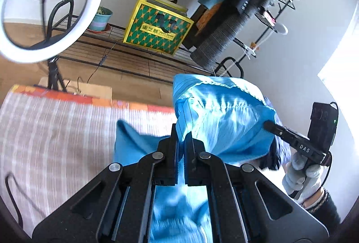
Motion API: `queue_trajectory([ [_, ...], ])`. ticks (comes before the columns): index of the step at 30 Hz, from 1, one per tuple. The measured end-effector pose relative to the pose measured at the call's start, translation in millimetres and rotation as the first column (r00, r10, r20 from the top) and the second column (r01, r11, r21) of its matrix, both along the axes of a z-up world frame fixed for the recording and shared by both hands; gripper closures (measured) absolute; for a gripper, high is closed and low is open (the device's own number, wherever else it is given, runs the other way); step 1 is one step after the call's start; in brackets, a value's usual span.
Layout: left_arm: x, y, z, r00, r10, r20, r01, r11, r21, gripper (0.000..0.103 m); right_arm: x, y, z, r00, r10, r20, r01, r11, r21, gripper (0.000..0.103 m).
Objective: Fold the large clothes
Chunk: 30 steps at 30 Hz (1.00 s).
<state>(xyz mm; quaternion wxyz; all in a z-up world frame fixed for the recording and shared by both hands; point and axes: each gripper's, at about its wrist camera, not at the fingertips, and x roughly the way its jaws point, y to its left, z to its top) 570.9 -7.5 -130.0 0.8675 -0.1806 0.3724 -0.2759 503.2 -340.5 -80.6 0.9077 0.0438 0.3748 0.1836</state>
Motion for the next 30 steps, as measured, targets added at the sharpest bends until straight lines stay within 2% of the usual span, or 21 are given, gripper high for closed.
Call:
queue_trajectory([
  [6, -86, 10, -7, 1.000, 0.011, -0.020, -0.011, 1.000, 0.025, 0.103, -76, 6, 1, 0.999, 0.029, -0.019, -0.030, 0.999, -0.023, 0.103],
  [12, -167, 11, -33, 0.999, -0.002, -0.045, 0.006, 0.997, 0.073, 0.103, -158, 21, -25, 0.995, 0.070, -0.065, -0.074, 0.996, -0.057, 0.103],
  [17, -222, 8, -75, 0.993, -0.032, -0.115, 0.051, 0.984, 0.171, 0.103, -207, 27, -51, 0.991, 0.076, -0.114, -0.087, 0.992, -0.094, 0.103],
  [20, -246, 2, -90, 0.989, -0.057, -0.139, 0.089, 0.968, 0.235, 0.102, -226, 34, -64, 0.988, 0.086, -0.131, -0.107, 0.982, -0.158, 0.103],
  [21, -254, 1, -94, 0.981, -0.071, -0.183, 0.116, 0.962, 0.247, 0.102, -235, 38, -68, 0.985, 0.098, -0.141, -0.123, 0.976, -0.180, 0.103],
  [22, -261, 0, -96, 0.978, -0.081, -0.194, 0.132, 0.955, 0.266, 0.102, -240, 39, -69, 0.982, 0.107, -0.154, -0.137, 0.970, -0.200, 0.102],
  [23, -267, 0, -95, 0.978, -0.081, -0.192, 0.135, 0.948, 0.288, 0.102, -246, 39, -69, 0.982, 0.108, -0.158, -0.140, 0.968, -0.210, 0.101],
  [25, -282, 4, -91, 0.978, -0.082, -0.192, 0.138, 0.945, 0.298, 0.102, -255, 35, -62, 0.983, 0.096, -0.154, -0.127, 0.970, -0.208, 0.092],
  [27, -294, 12, -82, 0.979, -0.078, -0.187, 0.128, 0.953, 0.276, 0.102, -266, 26, -52, 0.988, 0.081, -0.135, -0.106, 0.977, -0.185, 0.077],
  [30, -316, 26, -66, 0.984, -0.062, -0.166, 0.098, 0.970, 0.222, 0.102, -290, 14, -23, 0.993, 0.069, -0.093, -0.080, 0.989, -0.124, 0.077],
])
